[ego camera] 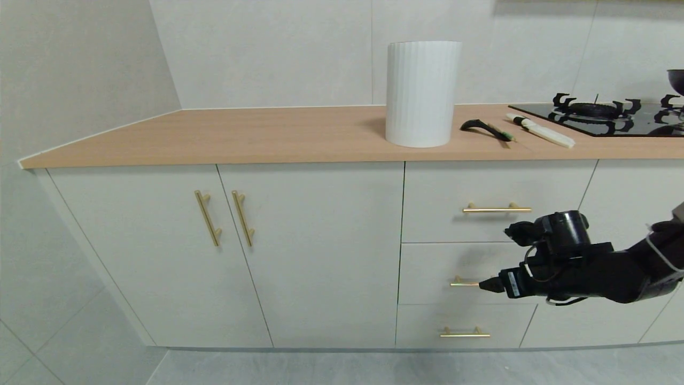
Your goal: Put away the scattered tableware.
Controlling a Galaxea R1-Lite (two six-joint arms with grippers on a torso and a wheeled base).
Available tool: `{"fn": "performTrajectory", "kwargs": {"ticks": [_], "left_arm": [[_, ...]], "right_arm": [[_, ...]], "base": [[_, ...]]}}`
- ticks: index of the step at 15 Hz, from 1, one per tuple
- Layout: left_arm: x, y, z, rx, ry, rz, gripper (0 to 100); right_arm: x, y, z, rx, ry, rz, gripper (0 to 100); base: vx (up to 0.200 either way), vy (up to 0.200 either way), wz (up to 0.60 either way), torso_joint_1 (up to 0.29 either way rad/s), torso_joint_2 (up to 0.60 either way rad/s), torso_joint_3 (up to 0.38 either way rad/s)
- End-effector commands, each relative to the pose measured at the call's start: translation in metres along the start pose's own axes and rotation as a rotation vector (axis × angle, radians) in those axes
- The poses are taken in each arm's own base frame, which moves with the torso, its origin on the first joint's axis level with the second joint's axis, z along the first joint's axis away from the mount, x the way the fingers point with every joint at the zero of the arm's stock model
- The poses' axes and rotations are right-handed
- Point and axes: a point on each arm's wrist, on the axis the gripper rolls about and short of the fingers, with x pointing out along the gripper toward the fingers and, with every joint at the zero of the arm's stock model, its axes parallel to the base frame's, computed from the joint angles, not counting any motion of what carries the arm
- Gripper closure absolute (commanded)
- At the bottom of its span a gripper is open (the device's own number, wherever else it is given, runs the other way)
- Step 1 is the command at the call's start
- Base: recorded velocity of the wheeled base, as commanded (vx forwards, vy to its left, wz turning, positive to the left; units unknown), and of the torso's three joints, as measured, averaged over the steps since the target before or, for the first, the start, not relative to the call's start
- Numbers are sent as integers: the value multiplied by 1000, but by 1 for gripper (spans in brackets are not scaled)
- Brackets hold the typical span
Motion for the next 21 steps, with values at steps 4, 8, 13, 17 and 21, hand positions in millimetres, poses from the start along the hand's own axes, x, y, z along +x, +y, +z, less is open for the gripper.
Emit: {"fn": "performTrajectory", "kwargs": {"ticks": [4,8,13,17,21], "left_arm": [[0,0,0,-1,0,1,0],[0,0,0,-1,0,1,0],[0,0,0,-1,0,1,0],[0,0,0,-1,0,1,0],[0,0,0,-1,0,1,0]], "right_arm": [[71,-1,-18,1,-32,-94,0],[94,-5,-19,99,-49,-119,0],[105,-10,-14,169,-73,-150,0],[113,-11,-12,172,-89,-184,0],[124,-15,-13,174,-109,-239,0]], "base": [[0,0,0,0,0,0],[0,0,0,0,0,0],[0,0,0,0,0,0],[0,0,0,0,0,0],[0,0,0,0,0,0]]}}
